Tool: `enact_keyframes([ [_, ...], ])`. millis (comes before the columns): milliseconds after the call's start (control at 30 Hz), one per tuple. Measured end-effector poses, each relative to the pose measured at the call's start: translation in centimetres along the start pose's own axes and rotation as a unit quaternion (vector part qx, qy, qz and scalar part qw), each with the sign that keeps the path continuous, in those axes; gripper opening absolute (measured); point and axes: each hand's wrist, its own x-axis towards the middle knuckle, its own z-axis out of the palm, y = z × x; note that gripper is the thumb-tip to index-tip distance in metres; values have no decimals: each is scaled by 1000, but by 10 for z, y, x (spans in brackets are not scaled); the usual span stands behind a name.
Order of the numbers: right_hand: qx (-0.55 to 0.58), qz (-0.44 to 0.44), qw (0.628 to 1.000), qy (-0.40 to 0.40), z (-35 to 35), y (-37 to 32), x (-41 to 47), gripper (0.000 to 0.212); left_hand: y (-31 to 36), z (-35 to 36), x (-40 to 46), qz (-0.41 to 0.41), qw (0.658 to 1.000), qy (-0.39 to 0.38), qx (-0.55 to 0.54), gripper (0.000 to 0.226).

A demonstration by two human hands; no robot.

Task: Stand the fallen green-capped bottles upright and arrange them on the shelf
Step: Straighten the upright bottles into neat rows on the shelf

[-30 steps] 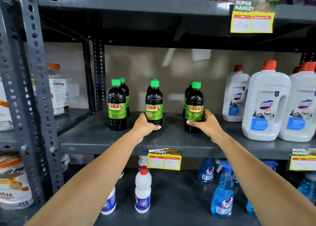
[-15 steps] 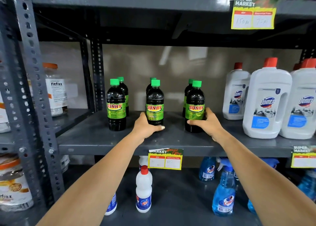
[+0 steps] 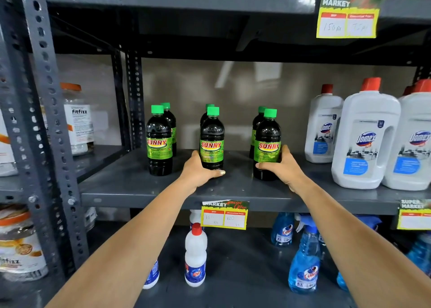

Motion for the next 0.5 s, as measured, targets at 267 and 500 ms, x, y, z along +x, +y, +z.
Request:
enact_keyframes([
  [267, 7, -13, 1000, -19, -1, -2, 0, 86, 4, -3, -4, -16, 999, 6, 34, 80],
  [500, -64, -122, 981, 134, -4, -10, -19, 107, -5, -30, -40, 37, 976, 2, 214, 102],
])
